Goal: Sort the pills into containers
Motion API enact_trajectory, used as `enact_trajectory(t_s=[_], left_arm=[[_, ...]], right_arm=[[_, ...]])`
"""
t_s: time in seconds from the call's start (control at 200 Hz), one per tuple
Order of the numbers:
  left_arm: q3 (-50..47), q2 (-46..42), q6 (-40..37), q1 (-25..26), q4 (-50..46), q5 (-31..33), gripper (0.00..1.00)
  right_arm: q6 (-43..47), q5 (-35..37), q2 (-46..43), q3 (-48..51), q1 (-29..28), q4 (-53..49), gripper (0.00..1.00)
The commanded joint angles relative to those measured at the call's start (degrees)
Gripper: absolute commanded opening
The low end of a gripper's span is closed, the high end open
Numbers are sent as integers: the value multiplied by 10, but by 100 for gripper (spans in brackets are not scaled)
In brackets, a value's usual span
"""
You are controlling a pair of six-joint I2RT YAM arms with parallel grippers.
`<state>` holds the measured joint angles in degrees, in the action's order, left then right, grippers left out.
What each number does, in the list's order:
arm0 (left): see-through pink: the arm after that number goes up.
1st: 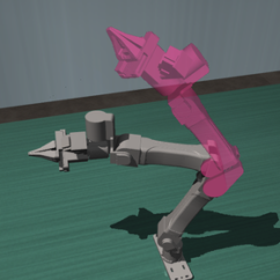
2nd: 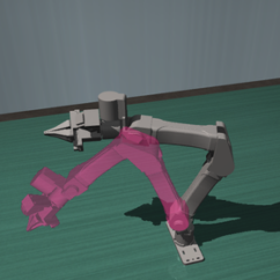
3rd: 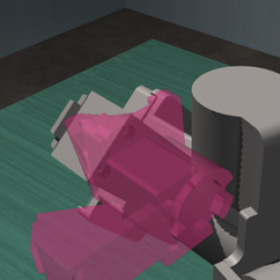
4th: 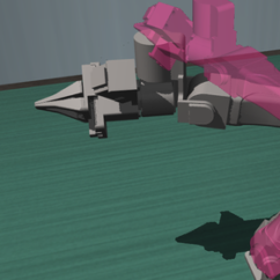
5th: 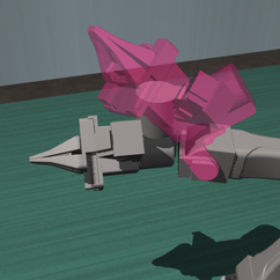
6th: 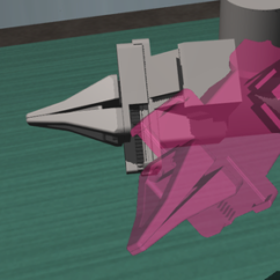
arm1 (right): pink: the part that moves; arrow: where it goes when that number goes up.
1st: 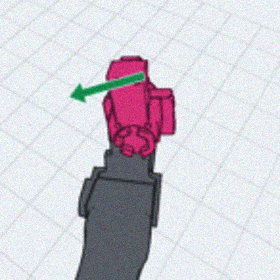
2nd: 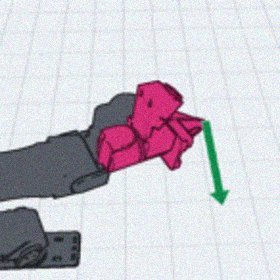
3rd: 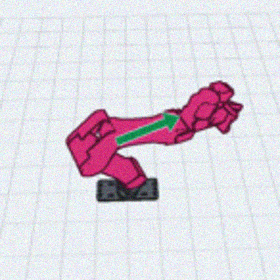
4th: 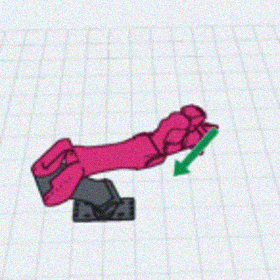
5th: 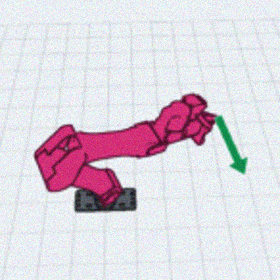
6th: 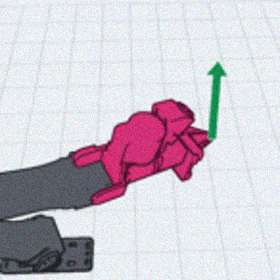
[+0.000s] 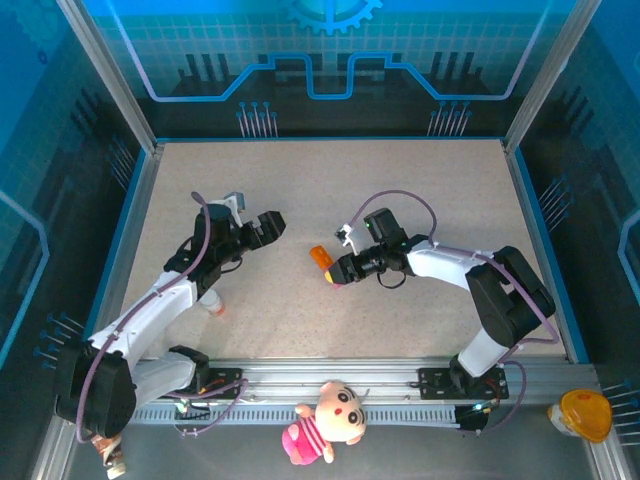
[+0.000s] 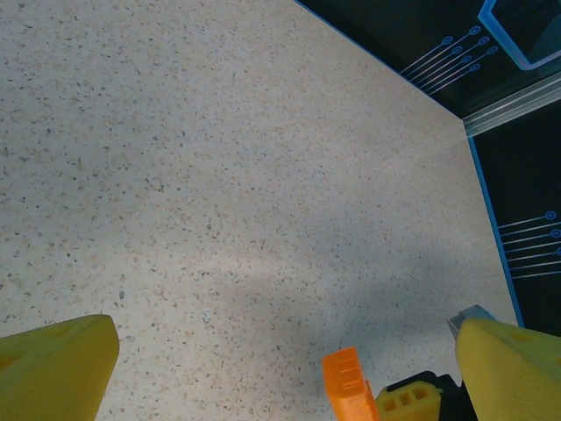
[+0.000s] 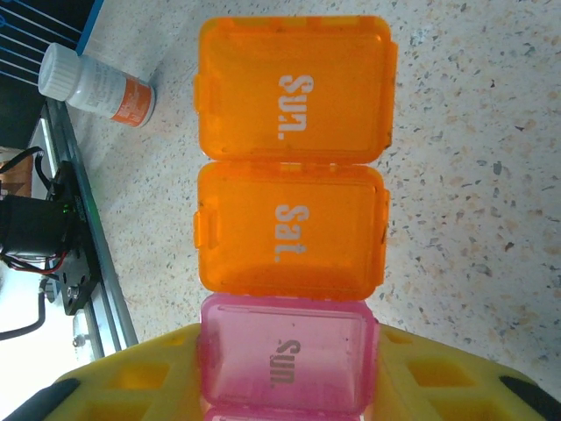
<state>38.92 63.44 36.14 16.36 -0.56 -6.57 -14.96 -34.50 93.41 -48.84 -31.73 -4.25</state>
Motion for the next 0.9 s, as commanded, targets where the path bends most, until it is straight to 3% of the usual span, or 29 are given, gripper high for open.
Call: enact_trajectory(t_s=[0.0, 0.255, 0.53, 0.896], left_arm=[[-3, 9, 11, 4, 13, -19, 99], [-9, 15, 50, 6, 39, -75, 99], [-44, 43, 142, 20, 132, -164, 91], [-50, 103, 198, 69, 213, -170, 83]], right_arm=[[-2, 12, -8, -12, -2, -9, 41], [-23, 166, -30, -48, -23, -73, 41], [-23, 340, -39, -113, -100, -171, 40], [-16, 354, -20, -147, -125, -192, 40]])
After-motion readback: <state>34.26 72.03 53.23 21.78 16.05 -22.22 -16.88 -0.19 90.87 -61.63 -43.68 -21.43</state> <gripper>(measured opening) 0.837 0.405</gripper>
